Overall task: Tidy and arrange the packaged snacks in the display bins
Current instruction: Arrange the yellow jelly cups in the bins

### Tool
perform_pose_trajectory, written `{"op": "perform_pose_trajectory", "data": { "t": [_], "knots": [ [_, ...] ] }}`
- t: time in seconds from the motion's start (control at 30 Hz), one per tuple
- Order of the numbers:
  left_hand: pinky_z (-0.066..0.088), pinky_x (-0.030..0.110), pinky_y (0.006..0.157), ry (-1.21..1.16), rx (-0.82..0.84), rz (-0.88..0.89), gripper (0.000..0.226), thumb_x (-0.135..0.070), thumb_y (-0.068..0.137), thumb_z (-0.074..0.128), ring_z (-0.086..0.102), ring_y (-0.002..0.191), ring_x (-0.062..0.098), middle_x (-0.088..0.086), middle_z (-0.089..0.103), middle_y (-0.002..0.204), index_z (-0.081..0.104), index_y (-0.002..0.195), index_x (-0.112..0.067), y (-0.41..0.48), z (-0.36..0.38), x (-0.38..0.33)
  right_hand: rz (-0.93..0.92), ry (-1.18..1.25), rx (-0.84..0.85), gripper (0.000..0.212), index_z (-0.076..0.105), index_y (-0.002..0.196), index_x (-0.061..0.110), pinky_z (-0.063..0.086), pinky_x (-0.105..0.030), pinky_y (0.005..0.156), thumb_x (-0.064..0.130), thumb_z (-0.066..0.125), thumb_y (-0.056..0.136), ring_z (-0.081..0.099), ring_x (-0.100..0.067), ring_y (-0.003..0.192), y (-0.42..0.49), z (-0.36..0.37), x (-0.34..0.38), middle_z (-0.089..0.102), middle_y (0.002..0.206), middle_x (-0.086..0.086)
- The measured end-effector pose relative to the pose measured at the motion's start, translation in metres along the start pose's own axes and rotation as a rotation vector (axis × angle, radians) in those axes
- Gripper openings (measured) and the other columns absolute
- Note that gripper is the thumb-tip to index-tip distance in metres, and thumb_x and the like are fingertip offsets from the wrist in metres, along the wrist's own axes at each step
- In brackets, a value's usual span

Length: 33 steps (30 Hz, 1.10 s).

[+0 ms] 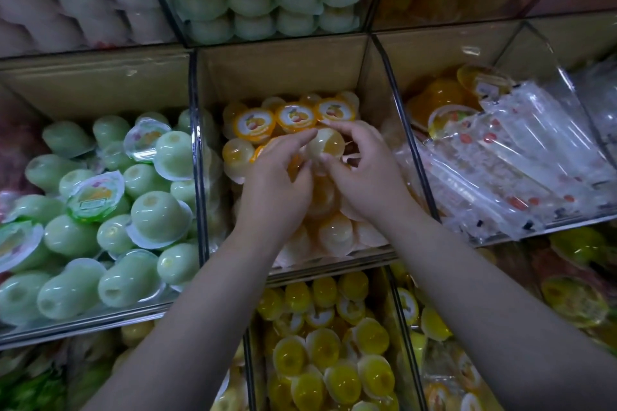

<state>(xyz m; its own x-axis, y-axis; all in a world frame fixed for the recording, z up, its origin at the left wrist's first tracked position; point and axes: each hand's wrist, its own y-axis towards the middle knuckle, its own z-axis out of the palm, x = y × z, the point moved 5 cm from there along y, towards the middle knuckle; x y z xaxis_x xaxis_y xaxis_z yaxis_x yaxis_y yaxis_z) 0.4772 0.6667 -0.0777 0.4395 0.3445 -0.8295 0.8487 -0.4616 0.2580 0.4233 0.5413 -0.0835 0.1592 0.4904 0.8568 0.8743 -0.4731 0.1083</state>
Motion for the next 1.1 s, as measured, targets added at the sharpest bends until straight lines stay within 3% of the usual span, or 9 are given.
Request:
{"op": "perform_pose_trajectory", "data": {
  "t": [0.17,0.27,0.33,0.43,0.5,0.67,0.83,0.93,1.1],
  "knots": [
    [0.035,0.011,0.105,-0.045,0.044,0.052,0.05,0.007,0.09,0.051,0.045,0.125,-0.004,-0.017,0.054,0.127,0.06,0.131,-0.021,-0.002,0.002,-0.004,0.144,0.196,-0.061,0.029,0.046,0.114,0.028,0.044,-0.007,0.056,0.034,0.063,0.092,0.059,0.008,0.069,-0.002,-0.006,-0.003,0.061,0.085,0.011],
    [0.037,0.025,0.109,-0.043,0.065,0.101,0.057,0.005,0.086,0.055,0.046,0.131,0.008,-0.016,0.05,0.132,0.055,0.131,-0.03,-0.002,0.005,-0.006,0.198,0.126,-0.113,0.016,0.05,0.101,0.025,0.043,-0.007,0.057,0.041,0.053,0.097,0.059,-0.002,0.066,-0.001,-0.011,-0.007,0.061,0.076,0.008],
    [0.041,0.018,0.102,-0.059,0.056,0.064,0.058,0.003,0.086,0.06,0.053,0.121,0.011,-0.01,0.049,0.137,0.052,0.13,-0.033,-0.002,0.006,-0.004,0.224,-0.017,-0.104,0.025,0.052,0.086,0.024,0.035,-0.004,0.052,0.04,0.042,0.101,0.05,-0.002,0.065,0.001,-0.012,-0.012,0.054,0.072,0.007],
    [0.043,0.003,0.082,-0.019,0.055,-0.051,0.047,-0.004,0.087,0.066,0.057,0.099,-0.004,-0.006,0.053,0.133,0.056,0.127,-0.025,0.0,0.006,0.001,0.257,-0.132,-0.083,0.034,0.052,0.08,0.018,0.032,-0.006,0.048,0.037,0.037,0.104,0.044,-0.002,0.063,0.003,-0.012,-0.018,0.051,0.071,0.005],
    [0.046,0.005,0.079,0.043,0.049,-0.078,0.037,-0.007,0.088,0.066,0.058,0.096,-0.006,-0.006,0.056,0.125,0.059,0.121,-0.023,0.0,0.006,0.002,0.27,-0.144,-0.091,0.03,0.052,0.086,0.018,0.032,-0.006,0.048,0.038,0.037,0.103,0.043,0.0,0.064,0.004,-0.013,-0.019,0.049,0.072,0.007],
    [0.034,0.013,0.095,0.188,0.091,0.044,0.028,-0.001,0.09,0.06,0.051,0.12,0.01,-0.003,0.06,0.128,0.073,0.108,-0.018,0.0,0.01,0.001,0.215,-0.124,-0.027,0.012,0.056,0.097,0.026,0.032,-0.004,0.056,0.038,0.055,0.096,0.051,0.001,0.078,0.004,-0.007,-0.017,0.057,0.088,0.013],
    [0.021,-0.007,0.086,0.22,0.162,0.075,0.039,0.005,0.087,0.054,0.049,0.12,0.012,-0.001,0.058,0.13,0.072,0.114,-0.018,-0.001,0.014,0.001,0.2,-0.163,-0.004,0.003,0.057,0.096,0.029,0.033,-0.007,0.06,0.029,0.059,0.095,0.054,-0.004,0.087,0.005,-0.004,-0.02,0.059,0.095,0.011],
    [0.014,-0.007,0.091,0.228,0.327,0.095,0.051,0.001,0.082,0.055,0.04,0.129,0.013,0.001,0.049,0.14,0.061,0.129,-0.017,-0.005,0.025,-0.001,0.179,-0.122,-0.071,0.007,0.058,0.093,0.025,0.036,0.0,0.056,0.018,0.058,0.095,0.053,0.001,0.076,0.008,-0.008,-0.02,0.059,0.088,0.01],
    [0.013,0.022,0.113,0.289,0.597,0.027,0.094,-0.015,0.074,0.075,0.004,0.146,0.009,-0.006,0.003,0.161,0.02,0.149,-0.032,-0.017,0.039,0.004,0.166,-0.057,-0.136,0.013,0.058,0.095,0.027,0.038,-0.003,0.06,0.016,0.053,0.098,0.056,0.0,0.085,0.007,-0.011,-0.019,0.061,0.098,0.006]
  ]
}}
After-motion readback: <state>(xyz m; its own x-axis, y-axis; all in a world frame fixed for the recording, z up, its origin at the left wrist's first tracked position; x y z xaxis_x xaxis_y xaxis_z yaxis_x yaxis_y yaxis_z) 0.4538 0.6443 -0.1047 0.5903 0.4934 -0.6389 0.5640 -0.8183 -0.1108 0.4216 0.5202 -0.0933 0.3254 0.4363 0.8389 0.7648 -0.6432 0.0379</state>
